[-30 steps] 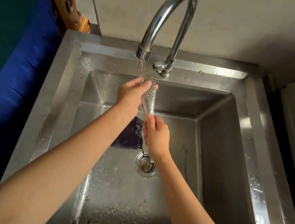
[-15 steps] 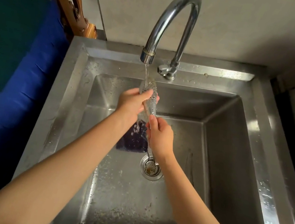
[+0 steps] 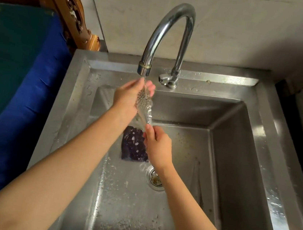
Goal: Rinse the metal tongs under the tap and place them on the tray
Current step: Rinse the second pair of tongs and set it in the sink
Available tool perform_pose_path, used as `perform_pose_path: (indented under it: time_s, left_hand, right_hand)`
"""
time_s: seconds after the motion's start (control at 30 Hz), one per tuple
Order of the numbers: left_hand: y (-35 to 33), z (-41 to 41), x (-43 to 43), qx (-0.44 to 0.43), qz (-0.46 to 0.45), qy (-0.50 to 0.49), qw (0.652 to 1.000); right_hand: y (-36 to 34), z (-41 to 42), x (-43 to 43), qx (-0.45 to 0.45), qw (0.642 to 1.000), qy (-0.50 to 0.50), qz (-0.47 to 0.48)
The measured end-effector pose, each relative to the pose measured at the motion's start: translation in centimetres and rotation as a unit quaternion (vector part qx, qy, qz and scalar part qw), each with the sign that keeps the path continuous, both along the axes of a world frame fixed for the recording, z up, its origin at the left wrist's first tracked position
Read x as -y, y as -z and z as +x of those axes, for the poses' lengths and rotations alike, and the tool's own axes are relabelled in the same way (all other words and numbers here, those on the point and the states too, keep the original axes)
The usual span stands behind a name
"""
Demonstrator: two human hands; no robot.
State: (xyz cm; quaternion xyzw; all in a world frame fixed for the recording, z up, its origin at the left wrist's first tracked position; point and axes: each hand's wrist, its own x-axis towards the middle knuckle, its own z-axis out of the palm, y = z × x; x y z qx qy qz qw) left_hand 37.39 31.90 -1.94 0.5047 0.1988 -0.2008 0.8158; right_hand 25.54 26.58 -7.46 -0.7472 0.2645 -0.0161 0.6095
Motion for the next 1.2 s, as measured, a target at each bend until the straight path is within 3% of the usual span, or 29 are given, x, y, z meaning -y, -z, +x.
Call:
perform_pose_path:
  time_s: [0.07,0.23,0.47,0.63,0.73,0.83,1.07,1.2]
  left_hand:
    - [0.0,0.1,0.5,-0.003,-0.02,-0.025,0.999]
    - [1.8,-3.1,0.9,0.021,0.054,0.09,0.994]
    - [0.2,-0.5,2.0,0.002,-0.016,0.015,1.0]
    - [1.5,-2.6,1.0,0.053,0.024,0.108,0.992]
    - [1.2,-0.9,0.6,0.047,0.057,0.059,0.995]
    - [0.3,0.2,1.5,0.007,-0.009,-0.041,0.999]
    - [1.4,-2.4,1.6,0.063,0.08,0.122,0.987]
    - [0.6,0.1,1.1,0.037,0.055,0.047,0.997]
  right_hand:
    - [0.1,-0.1,0.1,-0.001,1.0,0.004,0.011]
    - [-0.1,0.6,1.1,0.002,0.999,0.027,0.017]
    - [-0.3,1.1,0.4,0.002,0.999,0.033,0.013]
    - [-0.2,1.1,1.4,0.002,1.0,0.03,0.004]
    - [-0.1,1.0,1.2,-0.009,1.0,0.021,-0.007]
    - [-0.1,1.0,0.6,-0.009,1.0,0.021,0.001]
    - [-0.3,1.3,1.7,0.001,0.998,0.058,0.006]
    - [-0.1,0.6,1.3,-0.003,0.999,0.031,-0.02]
